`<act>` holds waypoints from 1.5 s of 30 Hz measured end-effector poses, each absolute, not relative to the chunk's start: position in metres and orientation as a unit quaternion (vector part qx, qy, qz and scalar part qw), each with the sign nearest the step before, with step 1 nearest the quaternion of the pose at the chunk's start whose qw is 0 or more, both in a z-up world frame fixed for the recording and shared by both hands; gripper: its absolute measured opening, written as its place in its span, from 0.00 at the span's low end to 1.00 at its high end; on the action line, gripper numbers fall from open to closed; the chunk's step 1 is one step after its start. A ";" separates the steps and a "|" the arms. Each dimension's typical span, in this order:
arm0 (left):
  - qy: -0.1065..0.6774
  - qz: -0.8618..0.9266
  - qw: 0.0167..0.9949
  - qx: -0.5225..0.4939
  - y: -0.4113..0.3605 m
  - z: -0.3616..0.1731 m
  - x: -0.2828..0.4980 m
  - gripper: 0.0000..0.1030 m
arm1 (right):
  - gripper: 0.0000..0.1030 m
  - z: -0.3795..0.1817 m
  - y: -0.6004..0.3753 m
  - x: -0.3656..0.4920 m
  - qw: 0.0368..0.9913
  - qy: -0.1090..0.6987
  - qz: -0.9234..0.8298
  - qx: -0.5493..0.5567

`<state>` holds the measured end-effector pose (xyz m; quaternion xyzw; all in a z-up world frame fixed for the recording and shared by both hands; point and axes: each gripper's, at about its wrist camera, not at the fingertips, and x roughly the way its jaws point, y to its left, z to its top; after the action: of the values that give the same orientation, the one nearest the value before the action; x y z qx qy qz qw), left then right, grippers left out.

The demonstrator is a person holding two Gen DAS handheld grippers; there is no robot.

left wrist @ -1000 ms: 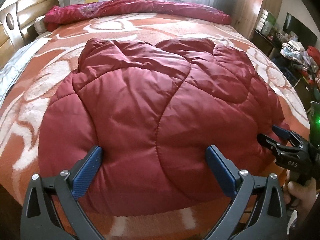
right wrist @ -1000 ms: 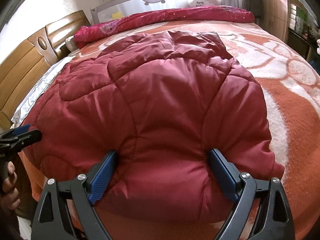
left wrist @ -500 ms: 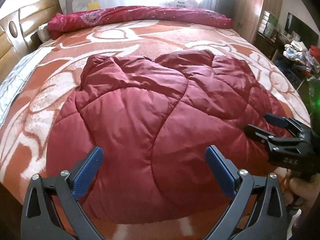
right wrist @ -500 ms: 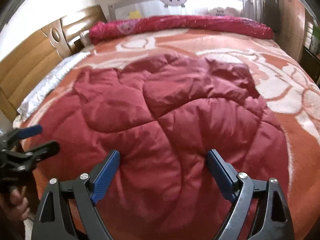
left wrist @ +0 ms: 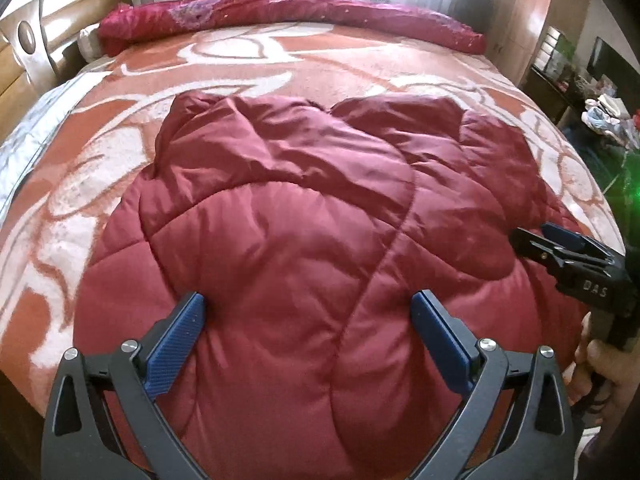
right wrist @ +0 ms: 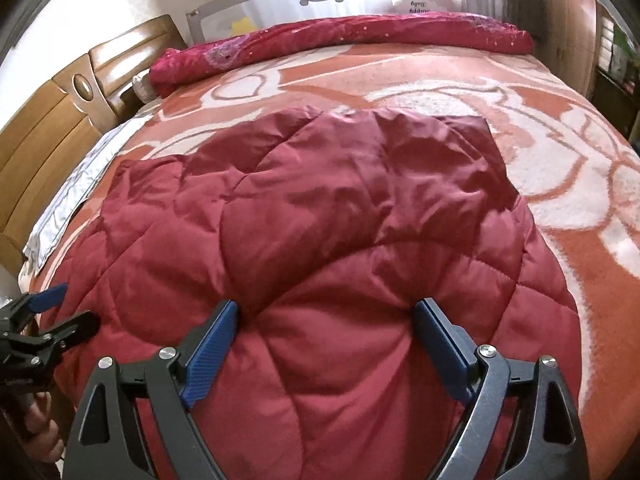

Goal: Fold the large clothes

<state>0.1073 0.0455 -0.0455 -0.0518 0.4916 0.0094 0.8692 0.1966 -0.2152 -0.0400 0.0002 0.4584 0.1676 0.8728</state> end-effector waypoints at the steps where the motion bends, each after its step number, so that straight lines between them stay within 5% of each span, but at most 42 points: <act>1: 0.493 0.010 0.869 -0.049 0.045 -0.047 0.110 1.00 | 0.89 -0.043 -0.216 0.200 0.871 0.461 0.168 0.002; 16: 0.503 0.011 0.863 -0.044 0.045 -0.061 0.130 1.00 | 0.90 -0.052 -0.214 0.215 0.860 0.480 0.174 0.014; 24: 0.506 0.011 0.862 -0.043 0.045 -0.066 0.135 1.00 | 0.86 -0.006 -0.225 0.176 0.882 0.433 0.181 0.030; 45: 0.503 0.016 0.864 -0.033 0.042 -0.067 0.134 1.00 | 0.93 -0.056 -0.215 0.193 0.867 0.468 0.170 -0.020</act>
<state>0.1344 0.0423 -0.0674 -0.0332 0.5030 0.0162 0.8635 0.1930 -0.2153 -0.0557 -0.0204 0.4678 0.1696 0.8672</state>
